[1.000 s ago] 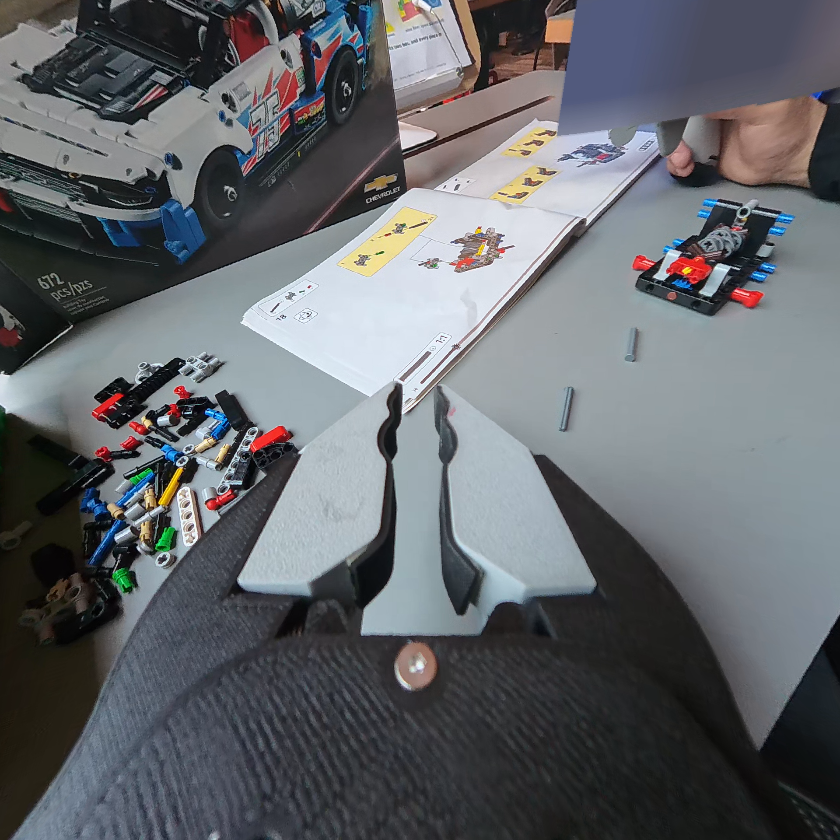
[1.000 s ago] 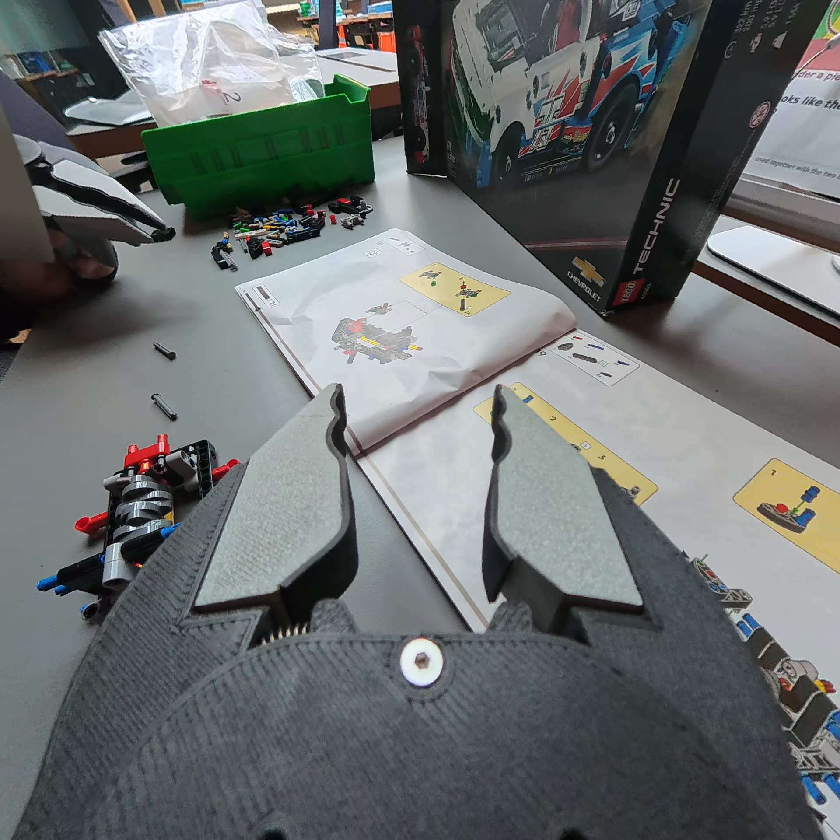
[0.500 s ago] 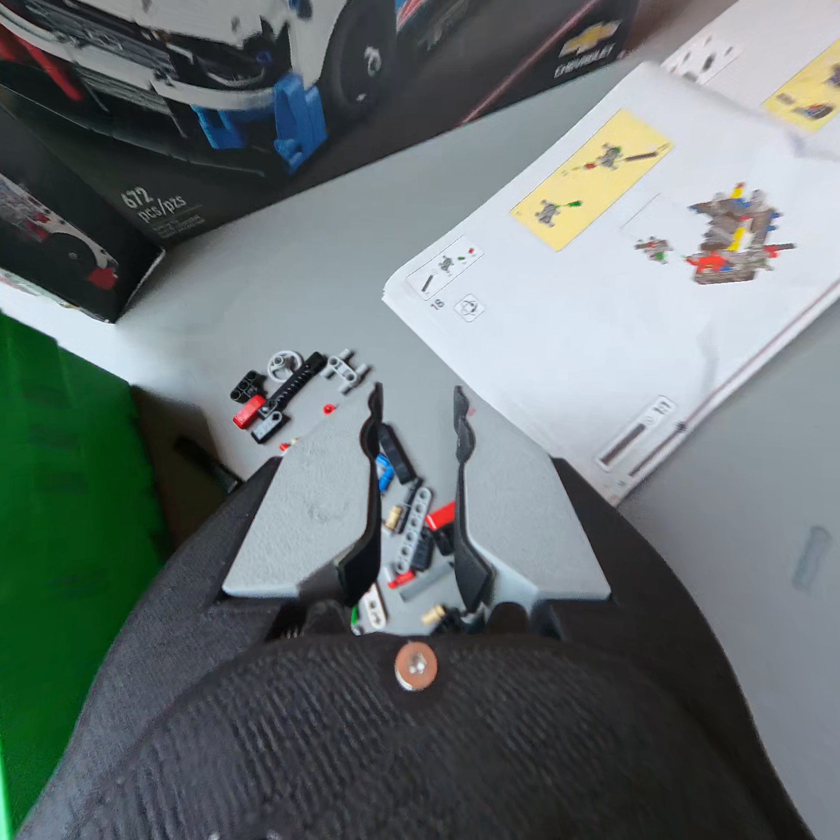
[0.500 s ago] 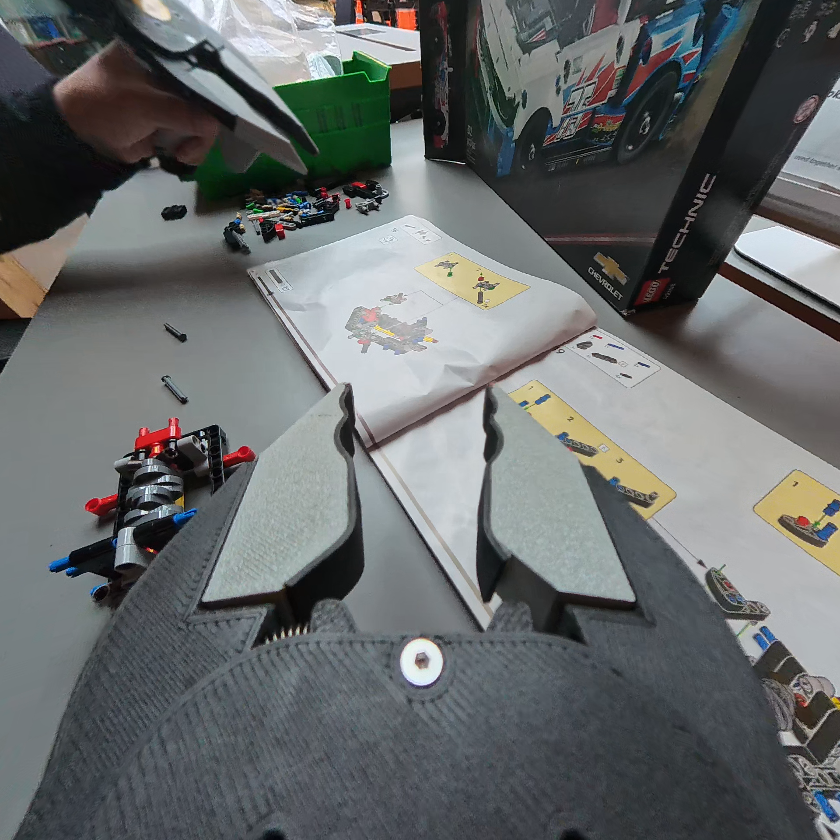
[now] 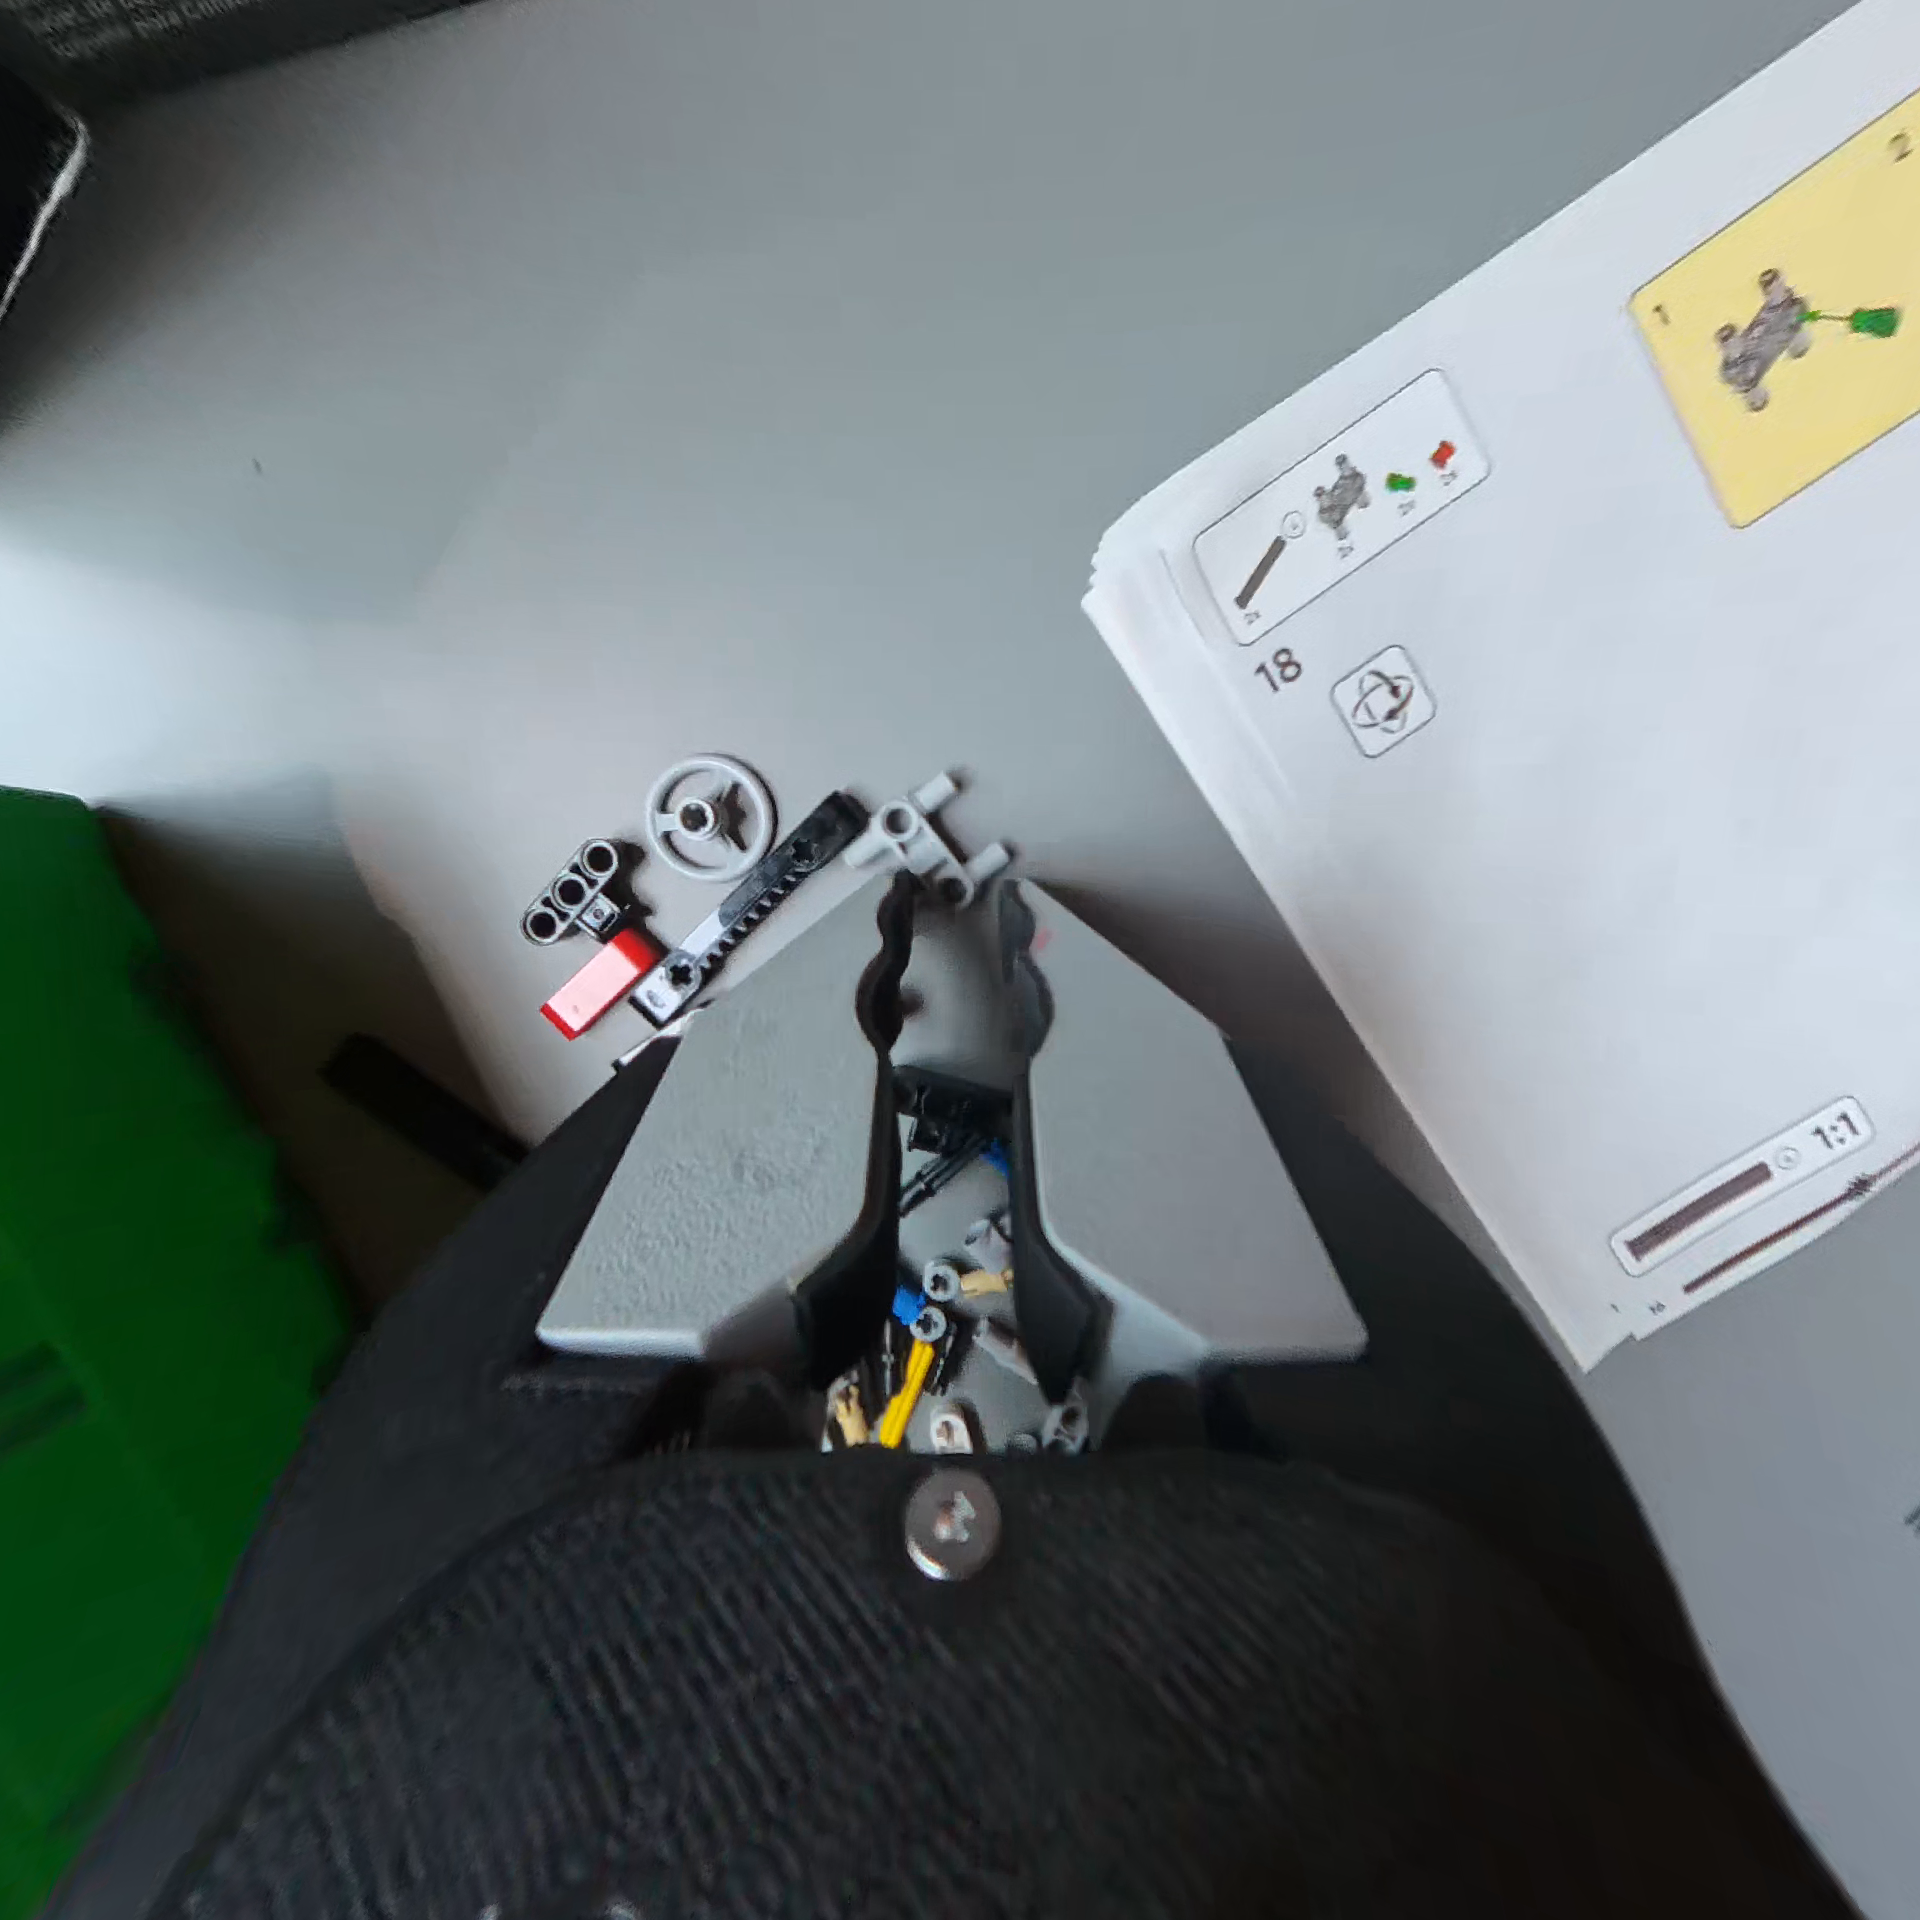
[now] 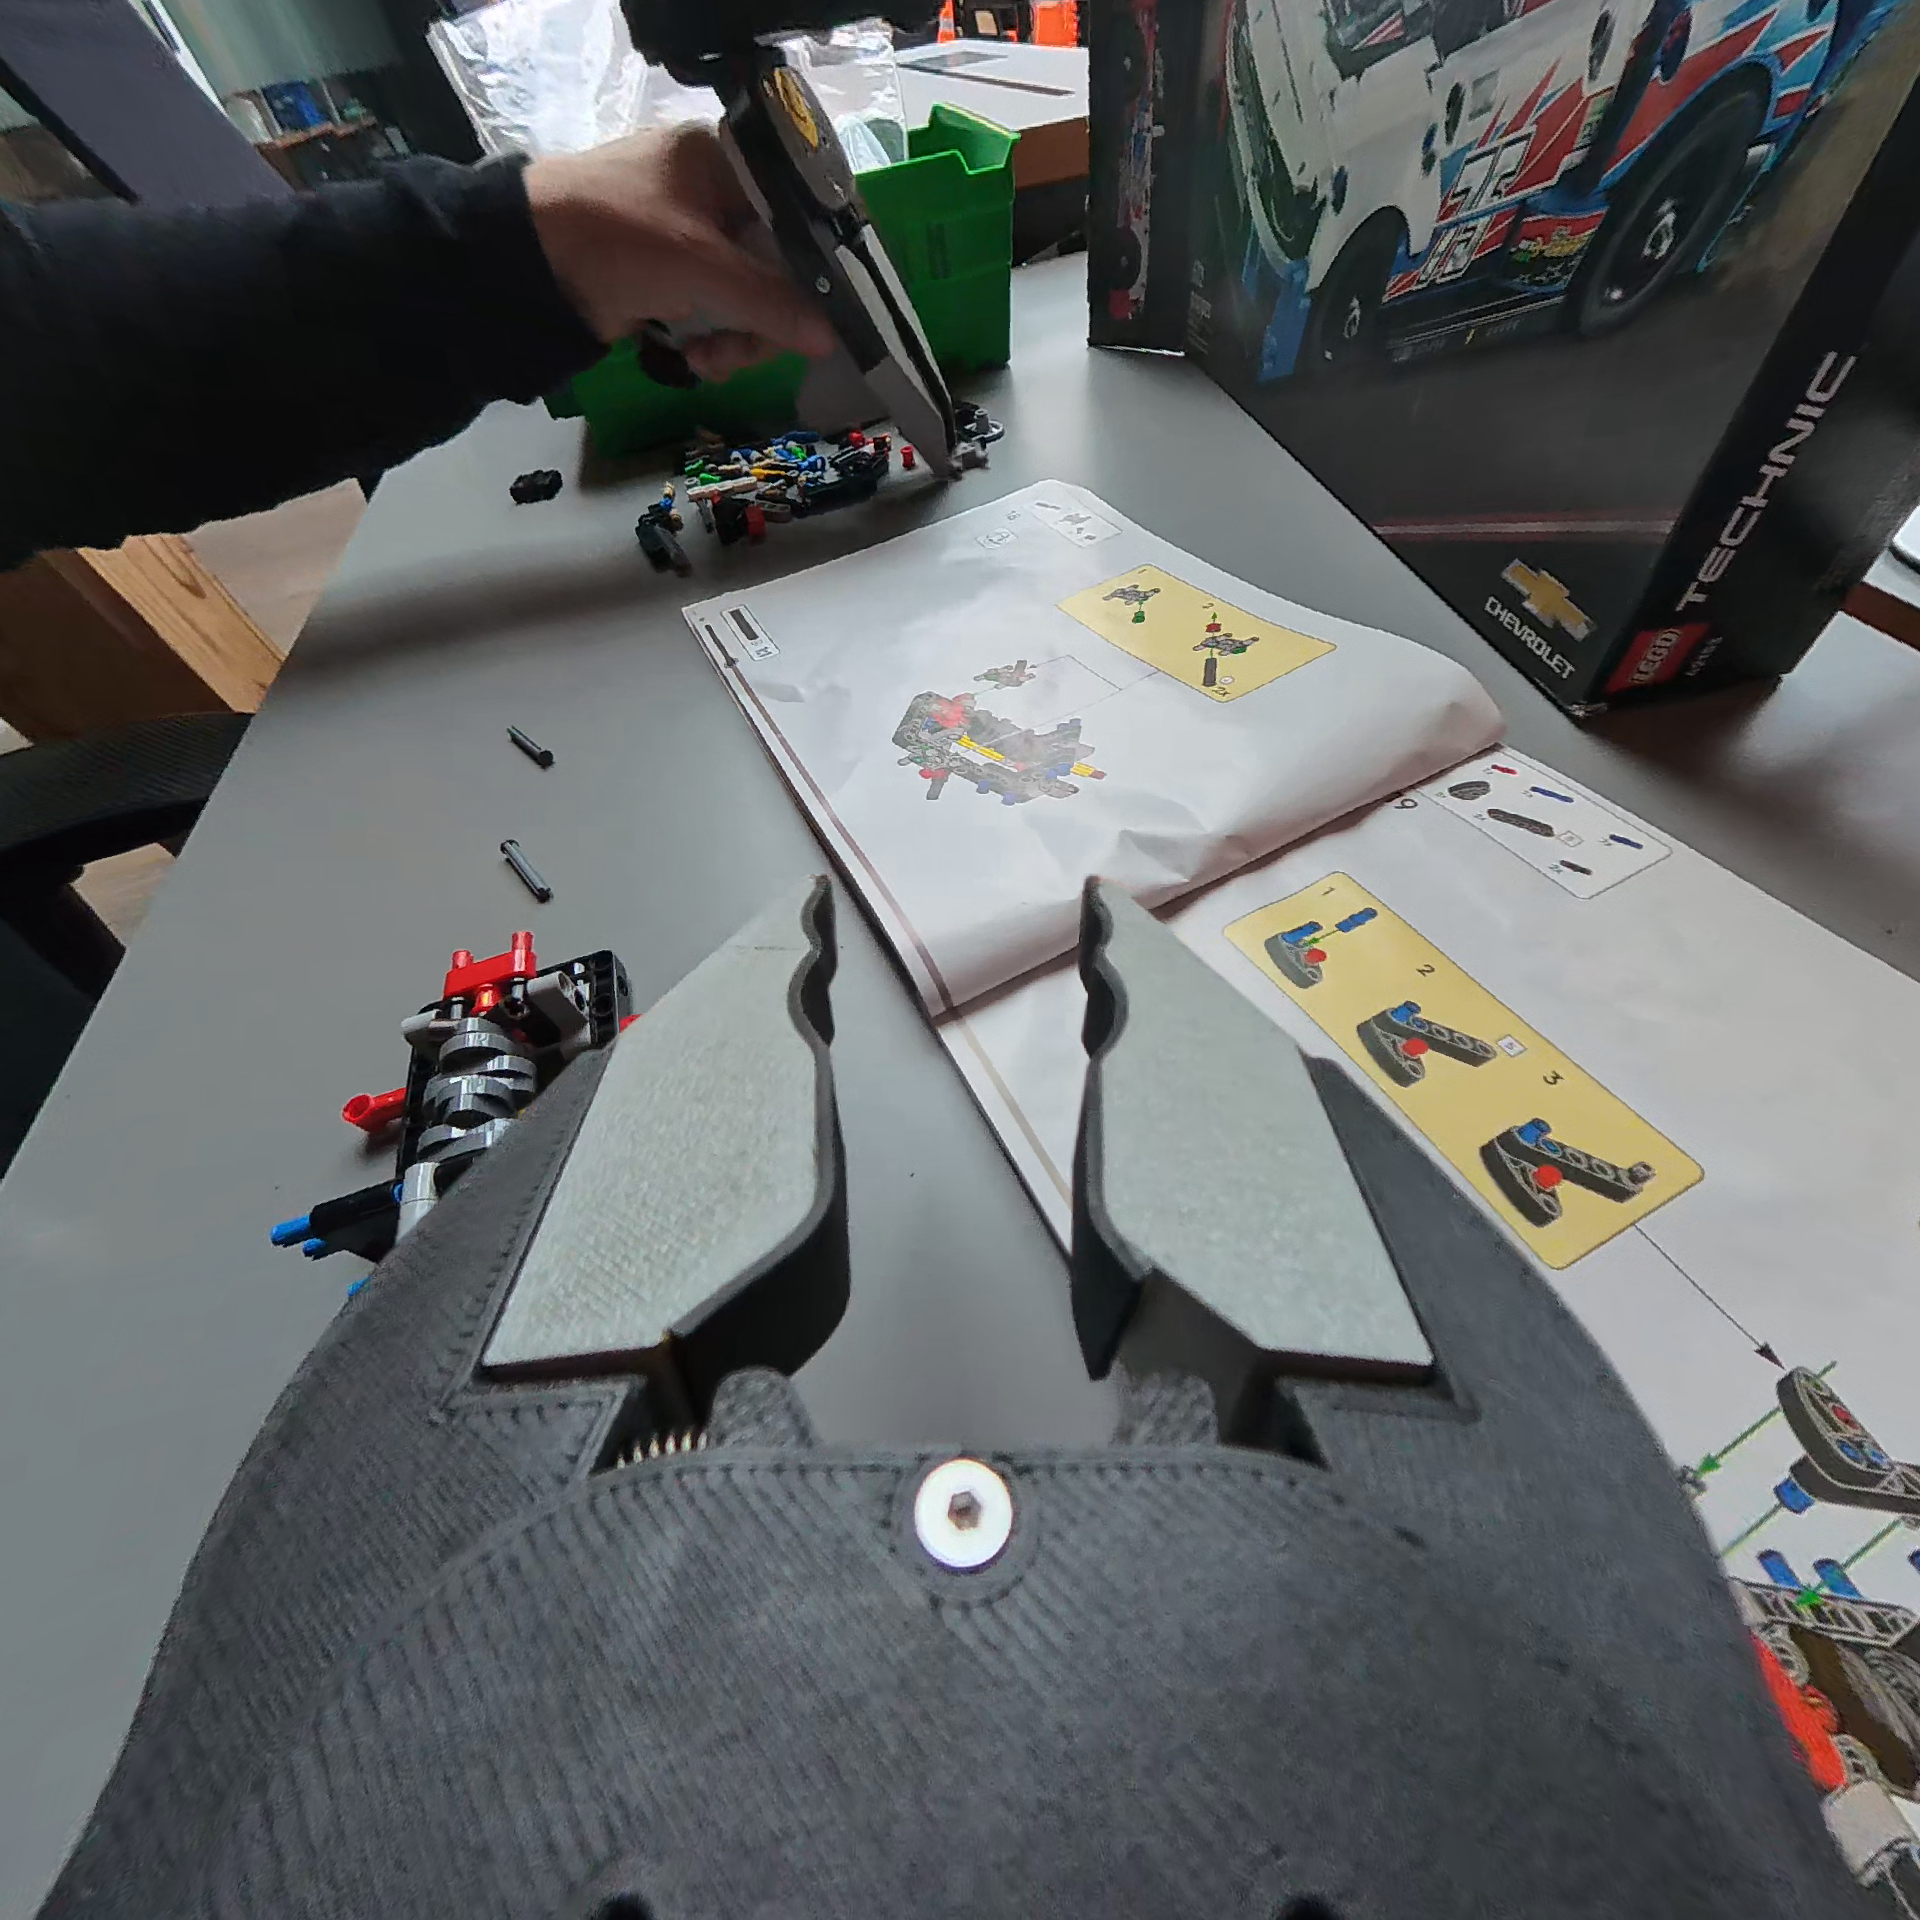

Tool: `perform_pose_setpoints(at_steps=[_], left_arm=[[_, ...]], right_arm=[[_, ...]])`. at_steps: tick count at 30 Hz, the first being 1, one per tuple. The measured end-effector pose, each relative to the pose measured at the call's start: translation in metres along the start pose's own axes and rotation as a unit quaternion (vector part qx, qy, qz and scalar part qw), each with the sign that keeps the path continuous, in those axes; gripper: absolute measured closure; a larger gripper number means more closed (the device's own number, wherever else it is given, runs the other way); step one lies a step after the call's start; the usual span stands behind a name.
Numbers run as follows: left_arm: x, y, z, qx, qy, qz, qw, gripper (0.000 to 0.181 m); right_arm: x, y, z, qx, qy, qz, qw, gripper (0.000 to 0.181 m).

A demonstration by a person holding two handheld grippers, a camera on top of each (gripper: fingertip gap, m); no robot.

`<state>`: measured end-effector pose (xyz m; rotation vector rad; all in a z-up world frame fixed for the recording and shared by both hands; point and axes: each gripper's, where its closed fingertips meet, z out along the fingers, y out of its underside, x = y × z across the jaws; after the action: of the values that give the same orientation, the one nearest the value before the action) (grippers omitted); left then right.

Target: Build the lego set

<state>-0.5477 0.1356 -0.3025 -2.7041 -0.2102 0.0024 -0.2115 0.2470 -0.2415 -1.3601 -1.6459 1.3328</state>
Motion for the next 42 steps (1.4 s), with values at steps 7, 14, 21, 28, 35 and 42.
perform_pose_setpoints(at_steps=[7,14,21,28,35,42], left_arm=[[-0.002,0.002,-0.001,-0.014,-0.023,0.048,0.999,0.171],[0.031,0.0,-0.034,0.049,-0.078,0.199,0.976,0.172],[0.108,0.015,-0.071,0.086,-0.058,0.372,0.923,0.172],[0.205,0.052,-0.071,0.054,0.124,0.464,0.876,0.172],[0.248,0.075,-0.043,0.024,0.178,0.479,0.859,0.172],[0.252,0.082,-0.043,0.029,0.194,0.44,0.876,0.158]], right_arm=[[-0.005,0.0,0.001,0.001,-0.015,0.007,1.0,0.139],[-0.006,0.0,0.0,0.001,-0.016,0.005,1.0,0.14],[-0.006,0.0,0.001,0.0,-0.02,0.011,1.0,0.142],[-0.007,0.0,0.0,0.0,-0.021,0.01,1.0,0.142],[-0.009,0.0,0.0,0.001,-0.023,0.003,1.0,0.142],[-0.01,0.001,0.001,-0.005,-0.029,0.006,1.0,0.143]])
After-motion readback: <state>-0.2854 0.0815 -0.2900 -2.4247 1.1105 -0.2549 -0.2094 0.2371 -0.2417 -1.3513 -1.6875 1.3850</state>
